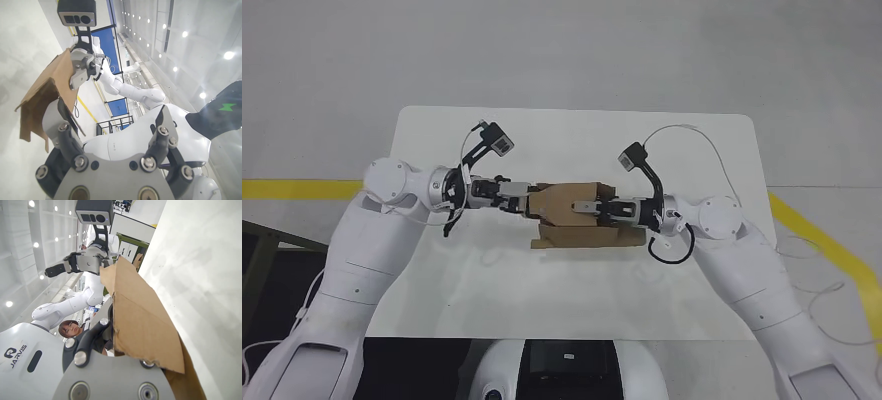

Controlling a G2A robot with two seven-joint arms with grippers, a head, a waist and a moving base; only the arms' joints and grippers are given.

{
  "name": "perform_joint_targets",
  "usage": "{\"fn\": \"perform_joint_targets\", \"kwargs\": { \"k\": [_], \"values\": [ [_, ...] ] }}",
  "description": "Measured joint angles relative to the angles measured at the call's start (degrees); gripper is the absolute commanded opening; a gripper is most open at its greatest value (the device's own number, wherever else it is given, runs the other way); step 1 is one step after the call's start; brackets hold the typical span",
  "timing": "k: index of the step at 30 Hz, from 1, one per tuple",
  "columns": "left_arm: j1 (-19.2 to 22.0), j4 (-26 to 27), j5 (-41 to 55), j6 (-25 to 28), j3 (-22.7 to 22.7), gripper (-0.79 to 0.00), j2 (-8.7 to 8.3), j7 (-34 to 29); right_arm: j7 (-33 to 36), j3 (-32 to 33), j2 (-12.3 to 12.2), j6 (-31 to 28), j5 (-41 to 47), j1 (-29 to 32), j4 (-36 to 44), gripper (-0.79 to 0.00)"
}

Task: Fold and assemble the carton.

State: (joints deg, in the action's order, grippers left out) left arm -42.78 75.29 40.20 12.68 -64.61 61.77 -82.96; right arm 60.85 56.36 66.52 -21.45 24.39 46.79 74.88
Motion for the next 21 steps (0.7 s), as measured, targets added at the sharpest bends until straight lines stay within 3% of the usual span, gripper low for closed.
{"fn": "perform_joint_targets", "kwargs": {
  "k": [9,21],
  "values": [
    [1.4,1.5,3.9,-1.3,2.2,0.0,0.91,-0.6,-1.6,-0.8,0.5,0.8,-0.3,0.0,0.4,-0.785],
    [2.5,1.9,-3.0,0.3,5.1,0.0,1.48,1.5,-2.2,-0.8,0.9,1.0,0.1,0.5,1.8,-0.785]
  ]
}}
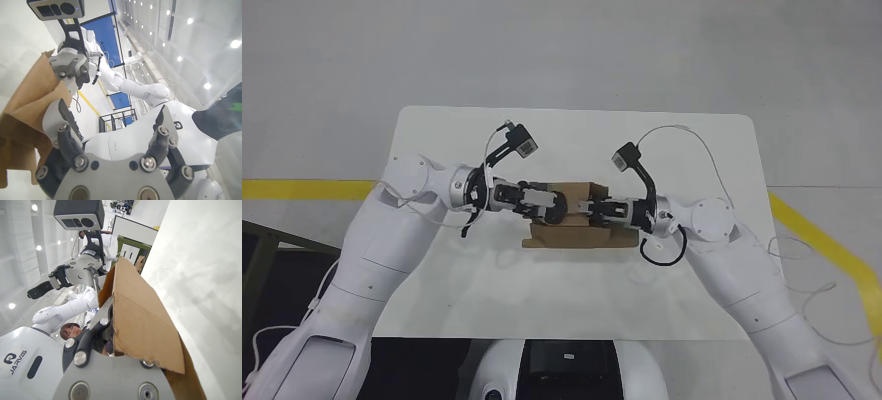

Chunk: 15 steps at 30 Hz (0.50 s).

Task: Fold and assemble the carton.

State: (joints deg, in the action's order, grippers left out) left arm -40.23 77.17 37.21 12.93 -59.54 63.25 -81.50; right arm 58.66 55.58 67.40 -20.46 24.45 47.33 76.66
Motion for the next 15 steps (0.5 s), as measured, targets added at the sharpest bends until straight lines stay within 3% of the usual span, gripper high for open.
{"fn": "perform_joint_targets", "kwargs": {
  "k": [15],
  "values": [
    [-0.5,0.8,-2.1,0.3,-0.7,0.0,-0.16,1.7,-0.7,0.6,0.2,0.1,-0.2,0.8,1.2,-0.785]
  ]
}}
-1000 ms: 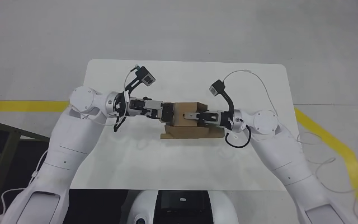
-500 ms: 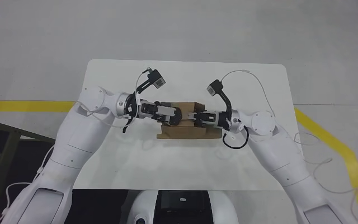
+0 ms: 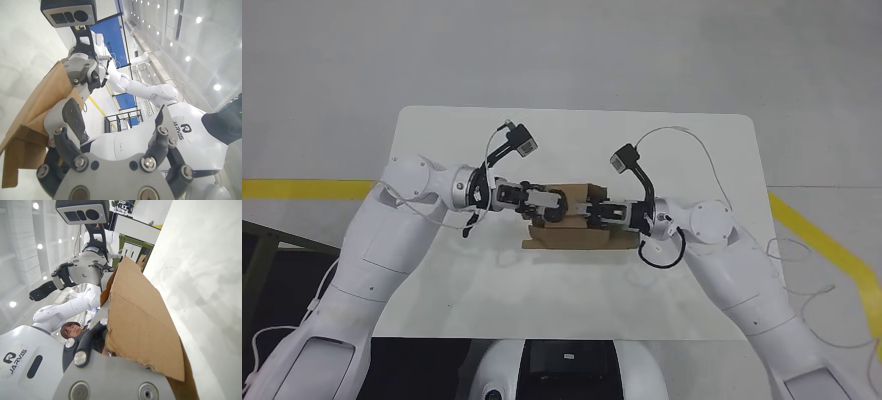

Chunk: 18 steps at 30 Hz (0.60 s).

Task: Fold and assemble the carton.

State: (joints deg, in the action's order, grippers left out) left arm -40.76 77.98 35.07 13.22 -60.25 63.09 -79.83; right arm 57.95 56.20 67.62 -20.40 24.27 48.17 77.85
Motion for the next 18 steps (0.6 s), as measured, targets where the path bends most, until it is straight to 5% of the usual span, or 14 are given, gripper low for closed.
{"fn": "perform_joint_targets", "kwargs": {
  "k": [18],
  "values": [
    [-2.6,-0.8,1.0,-0.2,-4.6,0.0,-0.82,4.3,0.0,3.2,-0.4,-0.1,0.5,1.3,1.5,-0.785]
  ]
}}
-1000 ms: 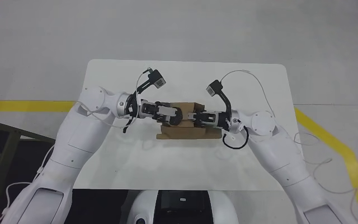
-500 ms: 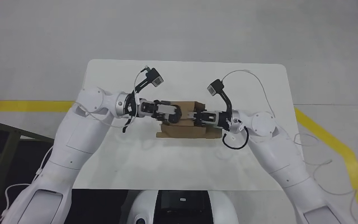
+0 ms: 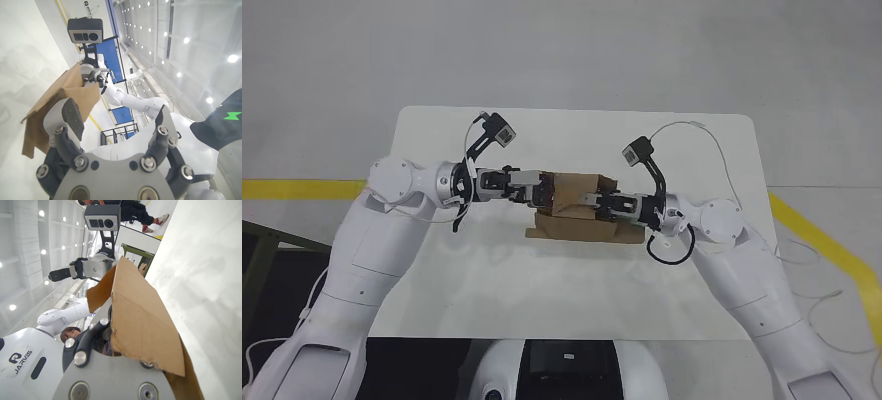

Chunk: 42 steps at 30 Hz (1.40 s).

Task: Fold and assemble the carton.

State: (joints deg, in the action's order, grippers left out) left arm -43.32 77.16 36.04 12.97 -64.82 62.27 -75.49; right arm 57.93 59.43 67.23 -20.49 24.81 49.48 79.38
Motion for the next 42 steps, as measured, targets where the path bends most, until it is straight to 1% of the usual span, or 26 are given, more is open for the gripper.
{"fn": "perform_joint_targets", "kwargs": {
  "k": [12,29,36,42],
  "values": [
    [-0.8,-1.4,-1.1,-0.2,-2.0,0.0,-0.5,1.1,2.3,0.0,0.0,0.0,0.8,0.7,1.4,-0.785],
    [0.1,-0.9,-0.6,0.0,-1.2,0.0,-0.23,1.0,3.7,-2.4,0.8,0.4,1.7,0.4,1.4,-0.785],
    [0.2,-1.0,-0.5,0.1,-1.4,0.0,-0.24,0.9,3.6,-2.7,1.0,0.4,1.8,0.0,0.8,-0.785],
    [0.0,-1.1,-0.5,0.1,-1.9,0.0,-0.35,1.0,1.6,-1.2,0.9,0.0,1.0,0.0,0.1,-0.785]
  ]
}}
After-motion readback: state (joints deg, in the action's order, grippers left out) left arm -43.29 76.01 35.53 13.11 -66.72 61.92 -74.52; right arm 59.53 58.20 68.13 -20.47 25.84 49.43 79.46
